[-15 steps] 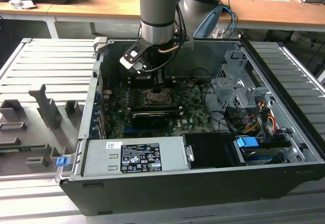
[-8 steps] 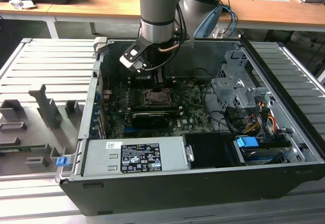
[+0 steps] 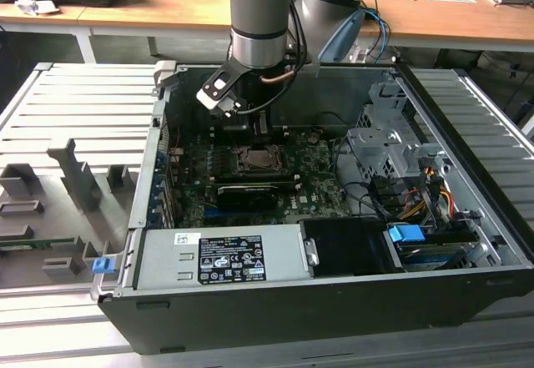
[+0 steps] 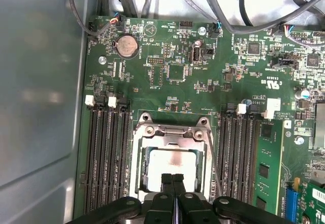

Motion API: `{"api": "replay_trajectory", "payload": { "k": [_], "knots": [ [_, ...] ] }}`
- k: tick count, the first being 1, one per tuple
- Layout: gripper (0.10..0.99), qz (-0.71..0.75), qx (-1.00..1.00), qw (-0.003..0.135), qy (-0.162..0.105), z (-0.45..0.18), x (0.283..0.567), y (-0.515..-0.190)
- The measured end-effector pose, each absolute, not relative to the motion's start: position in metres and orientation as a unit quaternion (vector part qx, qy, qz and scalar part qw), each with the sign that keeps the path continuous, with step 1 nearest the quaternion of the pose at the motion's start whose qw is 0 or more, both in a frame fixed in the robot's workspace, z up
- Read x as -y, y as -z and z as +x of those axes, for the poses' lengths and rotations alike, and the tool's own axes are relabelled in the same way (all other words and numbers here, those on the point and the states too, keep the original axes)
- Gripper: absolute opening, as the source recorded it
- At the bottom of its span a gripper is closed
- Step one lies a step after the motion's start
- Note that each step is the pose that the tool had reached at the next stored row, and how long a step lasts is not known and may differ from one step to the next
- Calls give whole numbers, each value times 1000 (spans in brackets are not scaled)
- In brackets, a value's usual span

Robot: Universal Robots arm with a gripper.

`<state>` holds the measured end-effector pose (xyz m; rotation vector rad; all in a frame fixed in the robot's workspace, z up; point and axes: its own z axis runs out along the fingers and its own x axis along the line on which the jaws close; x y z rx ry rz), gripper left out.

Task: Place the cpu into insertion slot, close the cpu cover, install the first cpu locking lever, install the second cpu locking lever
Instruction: 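Install the first cpu locking lever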

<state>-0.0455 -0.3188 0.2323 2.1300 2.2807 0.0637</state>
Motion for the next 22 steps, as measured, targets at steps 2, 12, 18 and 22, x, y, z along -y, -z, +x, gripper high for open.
{"api": "replay_trajectory", "payload": {
  "k": [2, 12, 18, 22],
  "knots": [
    [106, 682, -731, 10, -20, -45, 319, -234],
    [106, 682, -731, 10, -20, -45, 319, -244],
    [106, 682, -731, 10, -20, -45, 319, -261],
    [106, 682, -731, 10, -20, -45, 319, -266]
  ]
}}
